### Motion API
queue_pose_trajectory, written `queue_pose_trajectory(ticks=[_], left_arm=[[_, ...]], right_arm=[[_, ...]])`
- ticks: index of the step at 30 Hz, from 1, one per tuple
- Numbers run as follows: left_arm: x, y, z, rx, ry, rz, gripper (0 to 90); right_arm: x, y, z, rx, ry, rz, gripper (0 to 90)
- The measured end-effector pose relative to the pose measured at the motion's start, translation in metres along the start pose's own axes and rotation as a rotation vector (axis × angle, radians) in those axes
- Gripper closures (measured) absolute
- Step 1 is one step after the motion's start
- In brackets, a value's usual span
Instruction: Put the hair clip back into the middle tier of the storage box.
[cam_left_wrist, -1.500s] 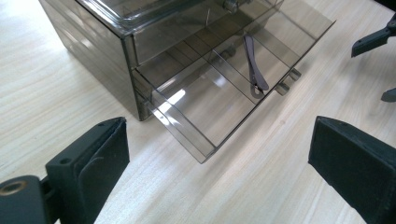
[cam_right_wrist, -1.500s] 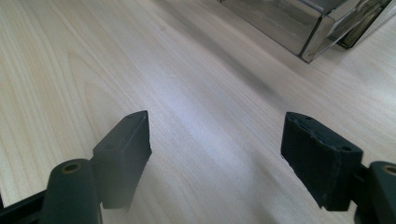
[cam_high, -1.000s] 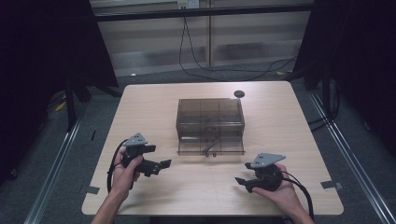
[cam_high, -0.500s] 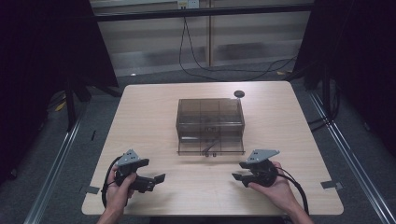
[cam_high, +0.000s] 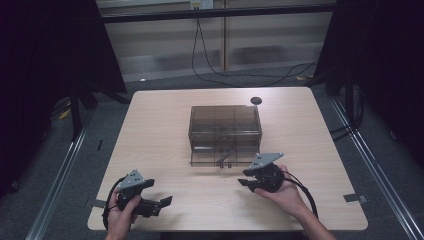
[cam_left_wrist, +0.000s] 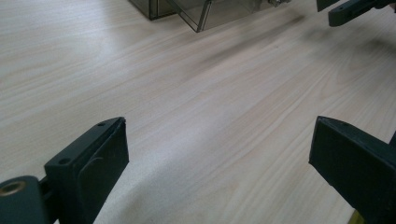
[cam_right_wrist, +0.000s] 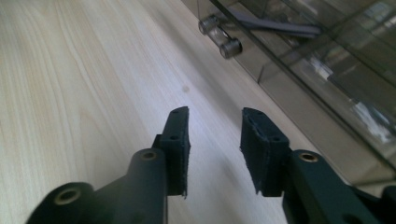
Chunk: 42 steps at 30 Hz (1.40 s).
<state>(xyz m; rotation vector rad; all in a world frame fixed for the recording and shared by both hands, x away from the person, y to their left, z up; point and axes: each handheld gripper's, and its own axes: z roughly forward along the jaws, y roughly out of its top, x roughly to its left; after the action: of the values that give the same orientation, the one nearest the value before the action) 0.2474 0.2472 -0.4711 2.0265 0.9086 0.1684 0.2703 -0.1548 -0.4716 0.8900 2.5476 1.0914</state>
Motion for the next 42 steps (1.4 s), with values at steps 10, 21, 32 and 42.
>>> queue_pose_trajectory(ticks=[10, 21, 32, 42], left_arm=[[-0.008, -0.006, 0.002, 0.010, 0.001, 0.024, 4.8], [-0.004, -0.010, -0.001, -0.008, 0.018, 0.025, 4.2], [-0.006, -0.009, 0.002, -0.033, -0.004, -0.021, 4.6], [-0.005, -0.008, 0.002, -0.021, 0.003, 0.011, 4.4]], right_arm=[[0.007, 0.016, 0.019, -0.017, 0.046, -0.050, 78.6], [0.008, 0.025, 0.033, -0.024, 0.063, -0.081, 90.0], [0.005, 0.025, 0.049, -0.010, 0.062, -0.084, 90.0], [-0.001, 0.024, 0.049, -0.017, 0.040, -0.064, 90.0]])
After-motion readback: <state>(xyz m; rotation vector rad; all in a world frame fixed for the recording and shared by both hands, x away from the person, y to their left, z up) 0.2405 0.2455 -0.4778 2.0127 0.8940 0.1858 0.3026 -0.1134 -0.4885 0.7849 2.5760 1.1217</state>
